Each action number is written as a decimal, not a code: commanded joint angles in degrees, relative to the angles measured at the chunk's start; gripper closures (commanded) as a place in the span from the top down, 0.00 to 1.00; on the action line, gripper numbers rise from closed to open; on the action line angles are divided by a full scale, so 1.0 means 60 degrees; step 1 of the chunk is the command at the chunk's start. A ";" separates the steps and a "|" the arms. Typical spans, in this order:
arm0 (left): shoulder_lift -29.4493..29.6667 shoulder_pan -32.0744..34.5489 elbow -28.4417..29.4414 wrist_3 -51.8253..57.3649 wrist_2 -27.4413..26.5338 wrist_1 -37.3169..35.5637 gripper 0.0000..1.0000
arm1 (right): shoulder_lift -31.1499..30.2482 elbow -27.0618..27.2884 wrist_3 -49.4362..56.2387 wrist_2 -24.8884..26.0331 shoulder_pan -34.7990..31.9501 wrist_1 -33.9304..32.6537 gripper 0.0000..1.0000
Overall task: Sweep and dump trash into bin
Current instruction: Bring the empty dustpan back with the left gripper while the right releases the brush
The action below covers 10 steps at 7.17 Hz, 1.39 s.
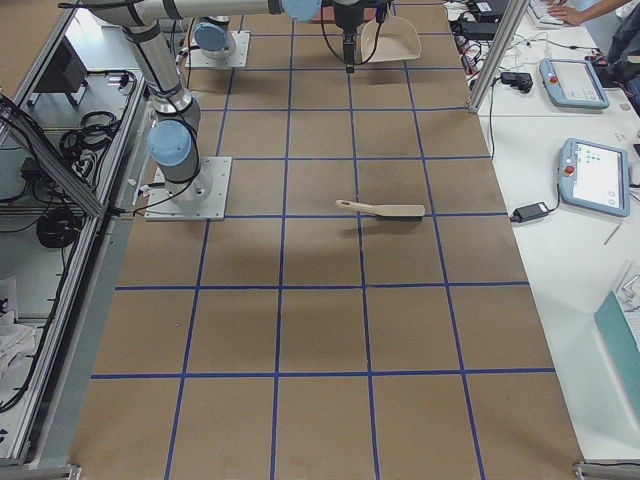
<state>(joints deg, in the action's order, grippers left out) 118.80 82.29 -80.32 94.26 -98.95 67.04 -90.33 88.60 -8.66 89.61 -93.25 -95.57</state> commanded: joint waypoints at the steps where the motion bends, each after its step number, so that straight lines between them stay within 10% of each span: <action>1: 0.0560 0.0143 -0.0133 0.0225 -0.0016 -0.0451 0.00 | -0.0003 -0.0001 0.0007 0.0007 0.0000 0.0005 1.00; 5: 0.0547 -0.0076 -0.0412 0.1266 -0.0046 -0.0627 0.05 | -0.0003 -0.0001 0.0007 0.0007 0.0000 0.0049 1.00; 10: 0.0591 0.0026 -0.0427 0.0828 -0.0075 -0.0568 0.46 | -0.0018 0.0013 0.0007 0.0007 0.0000 0.0049 1.00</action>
<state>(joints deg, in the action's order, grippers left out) 122.24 82.32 -82.89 100.00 -99.40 63.59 -90.44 88.61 -8.65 89.66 -93.25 -95.27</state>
